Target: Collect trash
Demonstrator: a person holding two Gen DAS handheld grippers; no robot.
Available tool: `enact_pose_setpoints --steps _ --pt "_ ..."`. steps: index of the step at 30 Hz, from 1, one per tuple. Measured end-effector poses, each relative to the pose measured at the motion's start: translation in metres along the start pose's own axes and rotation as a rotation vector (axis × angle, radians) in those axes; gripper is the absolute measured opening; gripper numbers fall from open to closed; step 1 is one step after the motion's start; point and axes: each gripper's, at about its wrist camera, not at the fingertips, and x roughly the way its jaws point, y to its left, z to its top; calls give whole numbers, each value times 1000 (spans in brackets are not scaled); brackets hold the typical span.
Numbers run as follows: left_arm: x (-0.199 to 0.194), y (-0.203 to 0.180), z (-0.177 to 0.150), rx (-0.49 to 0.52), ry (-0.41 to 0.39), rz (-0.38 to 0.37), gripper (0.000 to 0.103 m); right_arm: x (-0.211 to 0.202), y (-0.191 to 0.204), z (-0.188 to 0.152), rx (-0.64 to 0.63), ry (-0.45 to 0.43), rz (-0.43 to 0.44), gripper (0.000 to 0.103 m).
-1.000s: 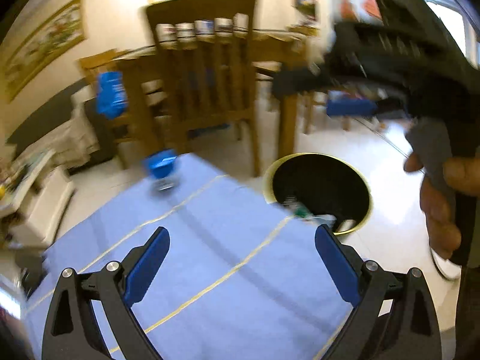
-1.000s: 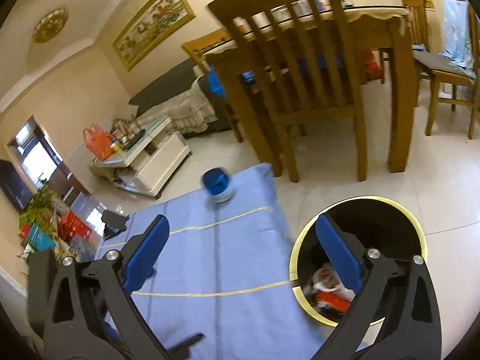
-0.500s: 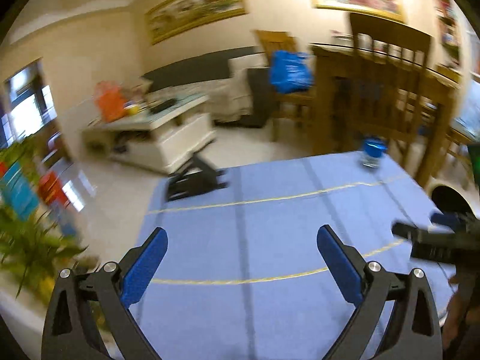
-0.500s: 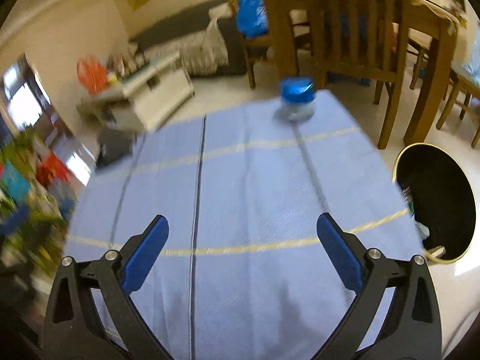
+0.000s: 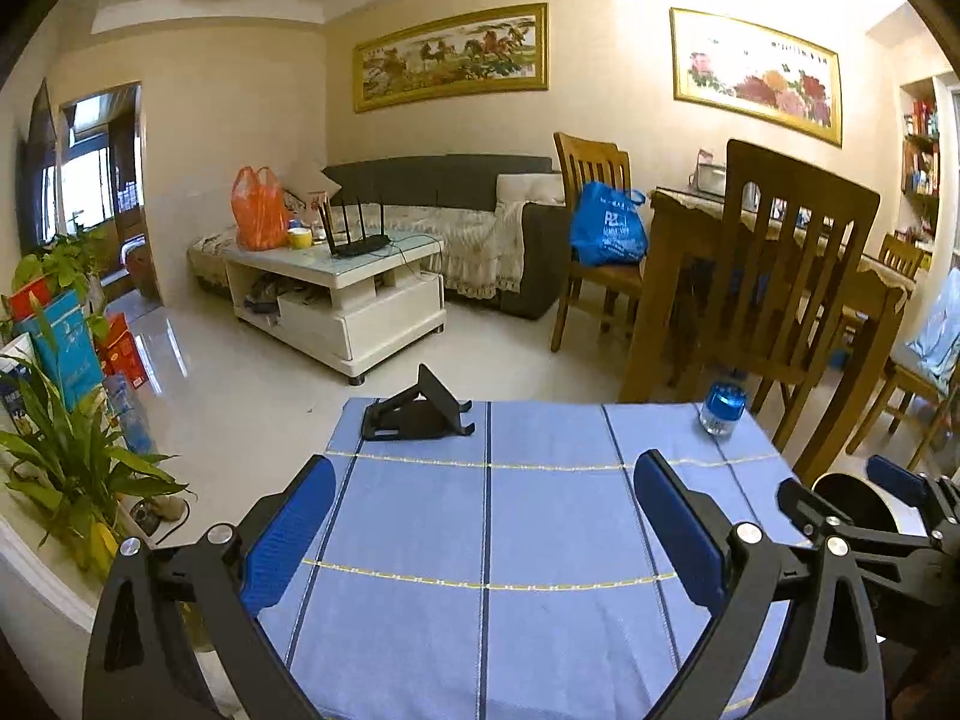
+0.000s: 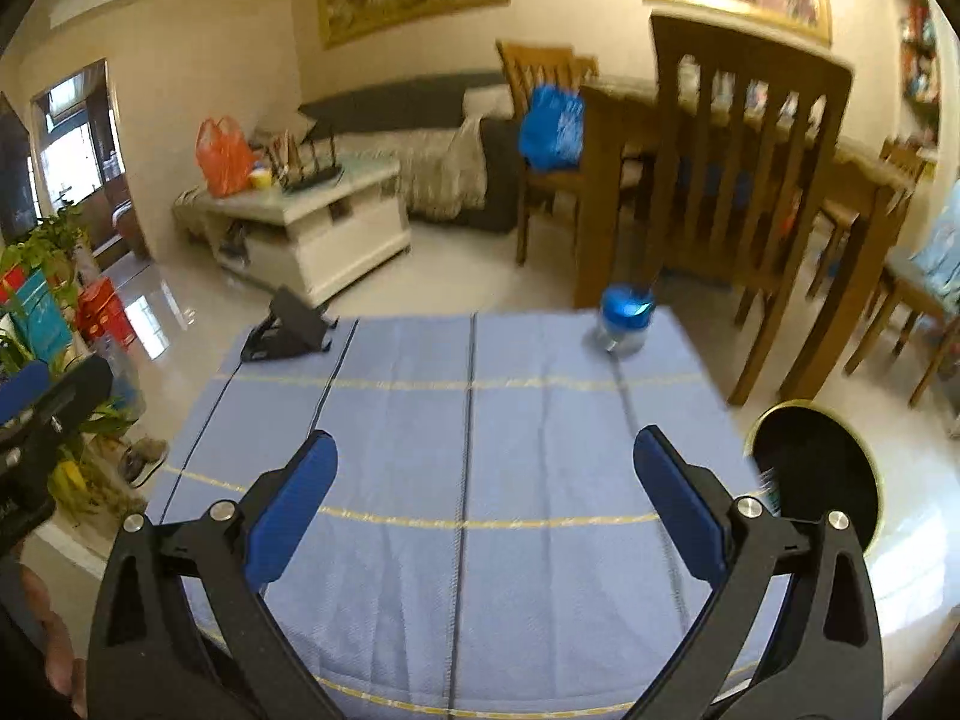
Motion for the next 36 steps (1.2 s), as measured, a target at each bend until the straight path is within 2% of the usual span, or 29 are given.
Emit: enact_pose_setpoints --steps 3,6,25,36 --pt "1 -2 -1 2 6 9 96 -15 -4 1 -3 -43 -38 98" --pt "8 -3 -2 1 30 9 96 -19 -15 1 31 -61 7 98" --pt "17 -9 -9 18 45 9 96 1 -20 -2 64 -18 47 98" --pt "19 -3 -12 27 14 47 96 5 -20 -3 62 -9 51 98"
